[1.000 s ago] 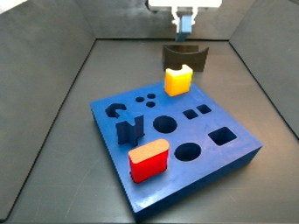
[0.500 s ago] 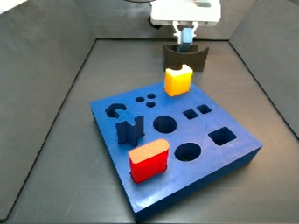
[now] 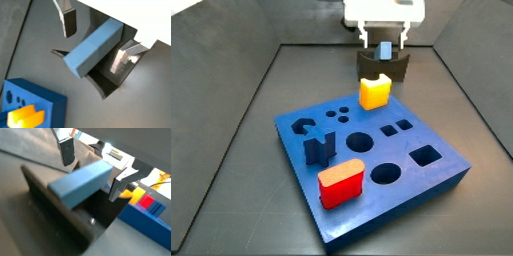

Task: Pick up the rectangle object. Move up. Place the rectangle object on the fixture. Regrasp the rectangle object. Move to above the board. Insert the rectangle object.
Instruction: Regrasp the rectangle object.

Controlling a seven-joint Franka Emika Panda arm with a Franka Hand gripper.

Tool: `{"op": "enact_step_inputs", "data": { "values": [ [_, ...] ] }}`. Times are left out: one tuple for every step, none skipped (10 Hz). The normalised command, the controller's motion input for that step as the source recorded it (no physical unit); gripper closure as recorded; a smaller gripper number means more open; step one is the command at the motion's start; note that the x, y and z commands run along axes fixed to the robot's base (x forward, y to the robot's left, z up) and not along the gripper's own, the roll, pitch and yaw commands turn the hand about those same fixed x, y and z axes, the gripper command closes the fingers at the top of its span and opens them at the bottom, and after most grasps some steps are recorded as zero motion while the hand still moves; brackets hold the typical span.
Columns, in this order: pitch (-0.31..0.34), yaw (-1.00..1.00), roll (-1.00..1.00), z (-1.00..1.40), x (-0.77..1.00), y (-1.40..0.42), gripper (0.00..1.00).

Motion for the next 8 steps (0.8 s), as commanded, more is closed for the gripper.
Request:
{"op": "enact_step_inputs", "data": {
  "values": [
    [-0.014,0.0,0.11,1.0,-0.03,0.0,0.0],
    [0.006,0.01,0.13,1.0,-0.03,-0.01,0.0],
    [0.024,0.02,0.13,1.0,-0.04,-0.01,0.0],
    [0.074,0.03,0.12,0.92,-0.05,0.0,0.0],
    [0.093,0.03,0.11,0.82,-0.04,0.0,0.0],
    [0.118,0.02,0.09,0.61,-0.04,0.0,0.0],
    [0.128,0.01,0.09,0.45,-0.03,0.0,0.0],
    [0.131,-0.01,0.09,0.23,-0.03,0.0,0.0]
  ]
}}
